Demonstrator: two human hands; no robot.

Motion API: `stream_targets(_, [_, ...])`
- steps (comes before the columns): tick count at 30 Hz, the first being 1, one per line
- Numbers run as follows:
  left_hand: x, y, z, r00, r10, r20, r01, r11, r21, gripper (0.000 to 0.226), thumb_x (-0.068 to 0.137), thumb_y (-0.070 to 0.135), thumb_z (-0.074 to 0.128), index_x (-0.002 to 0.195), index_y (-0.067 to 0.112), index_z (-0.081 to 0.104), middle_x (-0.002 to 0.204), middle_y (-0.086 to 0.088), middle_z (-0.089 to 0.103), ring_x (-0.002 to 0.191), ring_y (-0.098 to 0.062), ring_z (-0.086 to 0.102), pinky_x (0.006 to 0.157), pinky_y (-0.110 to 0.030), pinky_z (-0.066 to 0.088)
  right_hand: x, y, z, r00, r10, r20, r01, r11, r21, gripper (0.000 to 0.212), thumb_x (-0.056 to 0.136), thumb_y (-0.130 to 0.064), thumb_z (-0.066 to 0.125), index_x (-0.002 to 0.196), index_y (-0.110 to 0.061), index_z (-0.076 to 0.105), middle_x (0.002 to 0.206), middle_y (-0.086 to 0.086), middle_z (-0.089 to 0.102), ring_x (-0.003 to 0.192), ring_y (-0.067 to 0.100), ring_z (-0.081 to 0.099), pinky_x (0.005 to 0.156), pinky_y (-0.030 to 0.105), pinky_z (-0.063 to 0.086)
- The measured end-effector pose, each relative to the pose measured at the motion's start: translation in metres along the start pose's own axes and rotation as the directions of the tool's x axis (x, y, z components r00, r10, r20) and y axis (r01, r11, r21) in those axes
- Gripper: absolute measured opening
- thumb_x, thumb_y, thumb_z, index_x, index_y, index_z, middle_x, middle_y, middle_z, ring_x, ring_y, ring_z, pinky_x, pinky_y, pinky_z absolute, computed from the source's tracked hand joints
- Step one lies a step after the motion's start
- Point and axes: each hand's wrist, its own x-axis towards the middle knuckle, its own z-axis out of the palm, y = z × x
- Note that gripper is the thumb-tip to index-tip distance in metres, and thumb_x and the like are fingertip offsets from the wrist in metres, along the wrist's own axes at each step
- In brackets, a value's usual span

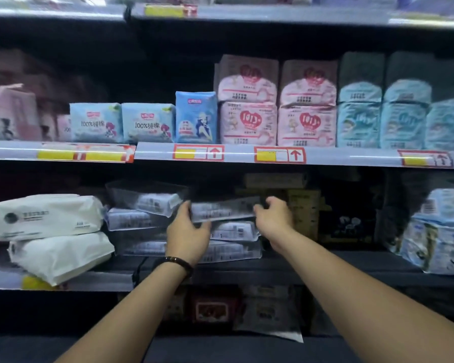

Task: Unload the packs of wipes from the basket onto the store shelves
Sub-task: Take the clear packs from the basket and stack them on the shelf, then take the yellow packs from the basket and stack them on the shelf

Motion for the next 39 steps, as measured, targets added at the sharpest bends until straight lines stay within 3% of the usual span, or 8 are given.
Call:
stream_targets(5, [0.002,-0.013,-0.002,0.993,-0.032,0.116,0.016,0.99,0.141,0.08,0.099,0.025,0.069,0.166,0.013,0.027,0.158,-0.007,0.05,0.1,-0.01,0.065,0.092,-0.03,0.049,0.01,0.015,0.004,0.987,0.021,0.157,0.007,0.984,-0.179,0.045,0.111,-0.026,0.044,0.152,-0.007,0.049,0.151,0.015,0.055,0.129,0.033,0.058,0.094,0.032,0.043])
stream_targets(8, [-0.001,-0.01,-0.005,0.996,-0.036,0.082,0.029,0.996,0.08,0.079,0.098,0.026,0.069,0.165,0.017,0.029,0.162,-0.007,0.046,0.098,-0.012,0.071,0.089,-0.035,0.058,0.004,0.018,-0.004,0.988,-0.037,0.147,0.072,0.967,-0.243,0.043,0.111,-0.031,0.046,0.146,-0.006,0.052,0.138,0.013,0.063,0.092,0.02,0.062,0.075,0.03,0.045])
stream_targets(11, [-0.018,-0.012,-0.005,1.0,0.021,0.013,-0.021,0.999,0.04,0.07,0.096,0.022,0.071,0.158,0.02,0.04,0.156,-0.006,0.052,0.129,-0.021,0.061,0.108,-0.037,0.05,-0.012,0.021,-0.018,0.983,-0.099,0.152,0.133,0.963,-0.234,0.053,0.11,-0.034,0.051,0.157,-0.012,0.04,0.12,0.005,0.067,0.069,0.006,0.06,0.052,0.019,0.041])
stream_targets(17, [-0.097,-0.027,-0.003,0.972,0.157,0.174,-0.168,0.984,0.053,0.02,0.093,0.017,0.073,0.105,0.03,0.062,0.098,0.011,0.069,0.079,-0.002,0.065,0.069,-0.01,0.045,-0.083,0.054,-0.062,0.951,-0.197,0.24,0.251,0.943,-0.219,0.014,0.102,-0.031,0.067,0.116,-0.03,0.068,0.106,-0.015,0.068,0.097,0.0,0.064,0.07,0.008,0.043])
stream_targets(23, [-0.218,-0.093,0.037,0.697,0.056,0.715,-0.237,0.959,0.157,0.01,0.092,0.024,0.074,0.087,0.031,0.068,0.087,0.011,0.076,0.077,-0.001,0.069,0.072,-0.014,0.05,-0.195,0.181,-0.091,0.879,0.002,0.476,0.182,0.923,-0.339,0.008,0.095,-0.022,0.074,0.088,-0.026,0.074,0.081,-0.012,0.075,0.077,-0.004,0.066,0.068,0.008,0.046])
stream_targets(25, [-0.257,-0.126,0.054,0.61,-0.03,0.792,-0.244,0.944,0.224,0.011,0.091,0.029,0.072,0.085,0.034,0.064,0.088,0.009,0.075,0.085,-0.007,0.071,0.08,-0.023,0.054,-0.232,0.239,-0.097,0.838,0.159,0.522,0.084,0.908,-0.411,0.009,0.093,-0.016,0.075,0.087,-0.022,0.075,0.083,-0.004,0.077,0.079,0.009,0.072,0.077,0.026,0.057])
stream_targets(34, [-0.364,-0.229,0.103,0.147,-0.532,0.834,-0.418,0.731,0.54,0.061,0.095,0.052,0.069,0.147,0.024,0.056,0.143,-0.008,0.063,0.131,-0.028,0.06,0.107,-0.036,0.048,-0.329,0.381,-0.113,0.565,0.618,0.546,0.013,0.655,-0.756,0.042,0.094,-0.04,0.073,0.132,-0.024,0.069,0.124,0.005,0.074,0.116,0.022,0.069,0.093,0.028,0.051])
stream_targets(39, [-0.386,-0.237,0.118,0.027,-0.607,0.794,-0.522,0.669,0.529,0.078,0.091,0.039,0.08,0.157,0.02,0.043,0.156,-0.013,0.048,0.141,-0.032,0.049,0.111,-0.04,0.045,-0.35,0.399,-0.082,0.371,0.694,0.618,0.104,0.63,-0.77,0.054,0.09,-0.04,0.077,0.141,-0.025,0.063,0.135,0.006,0.066,0.12,0.025,0.064,0.101,0.034,0.053])
